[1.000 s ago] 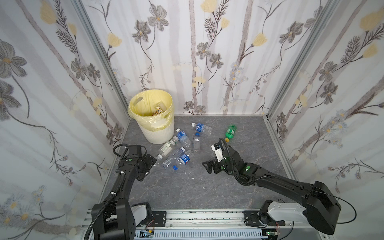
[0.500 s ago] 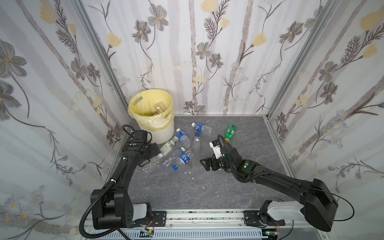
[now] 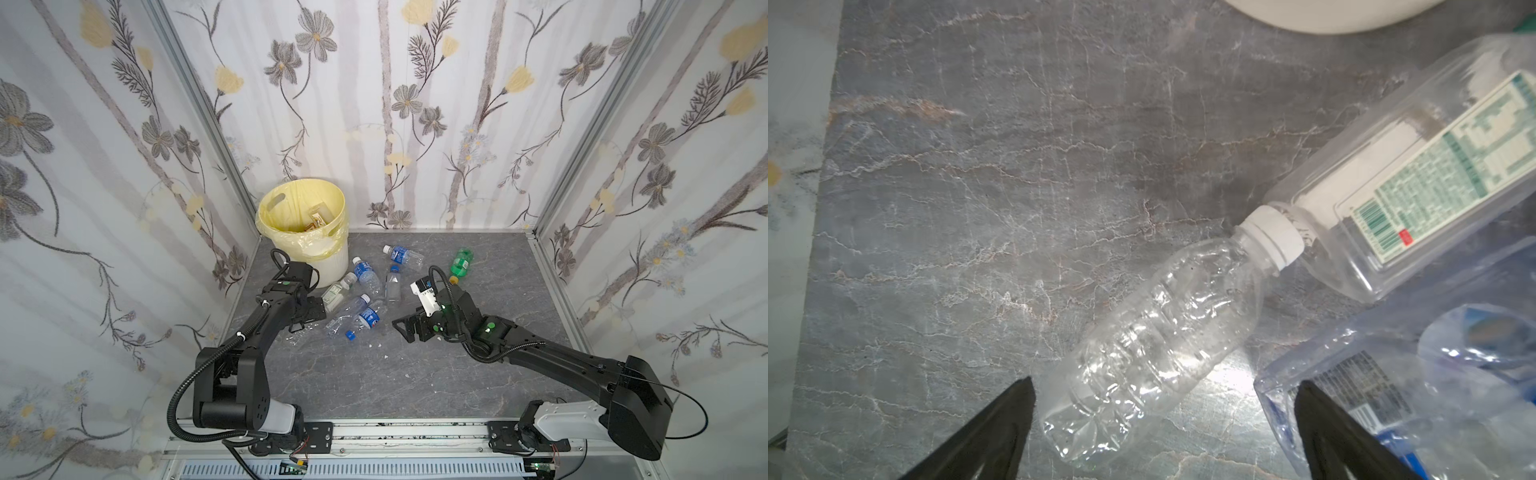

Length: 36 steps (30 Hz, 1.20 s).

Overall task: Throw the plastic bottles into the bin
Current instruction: 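Lift the clear white-capped bottle off the table with the left gripper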

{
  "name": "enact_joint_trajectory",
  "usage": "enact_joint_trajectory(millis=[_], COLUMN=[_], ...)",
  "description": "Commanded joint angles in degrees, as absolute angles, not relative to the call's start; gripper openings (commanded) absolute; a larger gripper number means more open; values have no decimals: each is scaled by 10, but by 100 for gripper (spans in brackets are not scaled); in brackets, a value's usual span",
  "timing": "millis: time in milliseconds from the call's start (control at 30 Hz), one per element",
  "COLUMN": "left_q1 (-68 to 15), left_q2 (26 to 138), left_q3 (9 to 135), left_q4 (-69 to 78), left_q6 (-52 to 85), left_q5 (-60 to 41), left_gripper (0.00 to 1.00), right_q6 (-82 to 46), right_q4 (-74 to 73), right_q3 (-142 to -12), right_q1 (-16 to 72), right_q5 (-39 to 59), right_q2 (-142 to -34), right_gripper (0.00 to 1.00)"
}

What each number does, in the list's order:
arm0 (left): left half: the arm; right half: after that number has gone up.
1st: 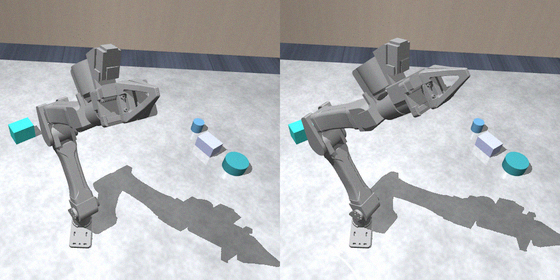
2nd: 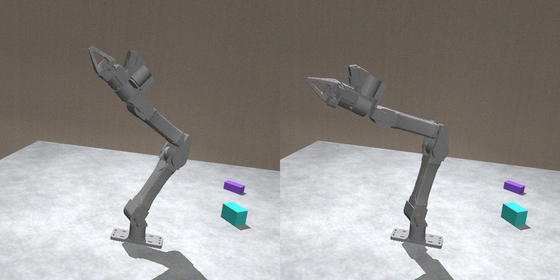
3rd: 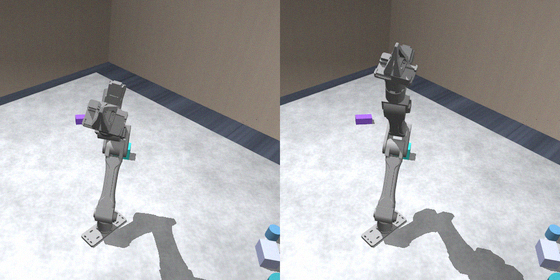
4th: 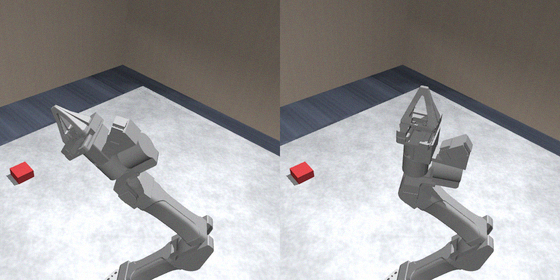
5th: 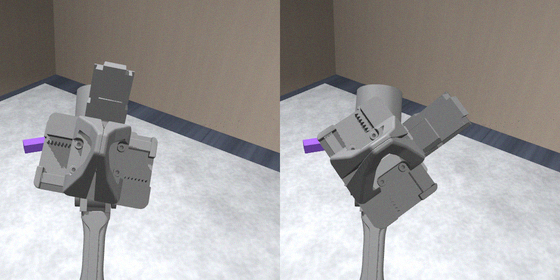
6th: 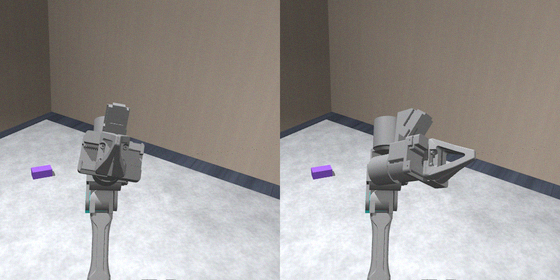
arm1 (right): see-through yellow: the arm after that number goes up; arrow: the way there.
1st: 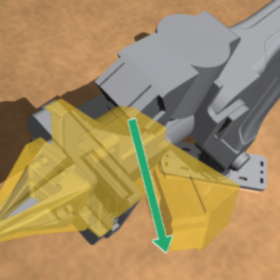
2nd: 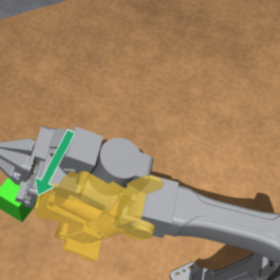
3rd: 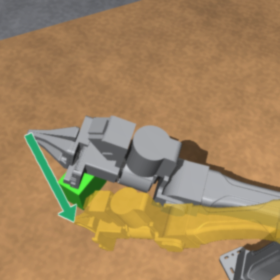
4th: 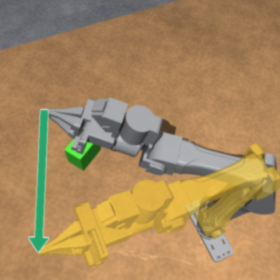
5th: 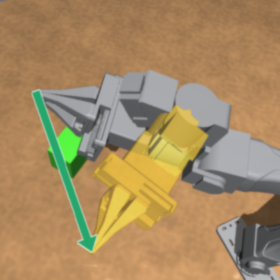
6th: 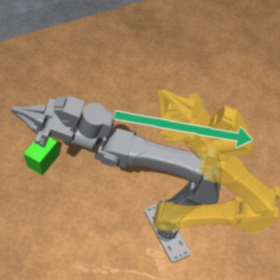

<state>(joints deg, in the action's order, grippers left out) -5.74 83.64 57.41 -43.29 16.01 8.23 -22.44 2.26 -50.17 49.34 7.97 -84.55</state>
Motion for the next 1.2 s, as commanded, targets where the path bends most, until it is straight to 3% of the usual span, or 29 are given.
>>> enact_joint_trajectory(millis=[0,700,1167], left_q1=[-69,-82,-105], left_q2=[850,972,971], left_q3=[576,595,581], left_q4=[-446,-446,-444], left_q6=[164,159,163], left_q5=[121,145,127], left_gripper=[100,97,62], right_q6=[-229,-224,-230], right_q4=[1,8,19], right_q3=[-518,-519,-516], right_q1=[494,494,492], right_q5=[89,85,74], right_q2=[-860,-871,-866], right_gripper=[100,100,100])
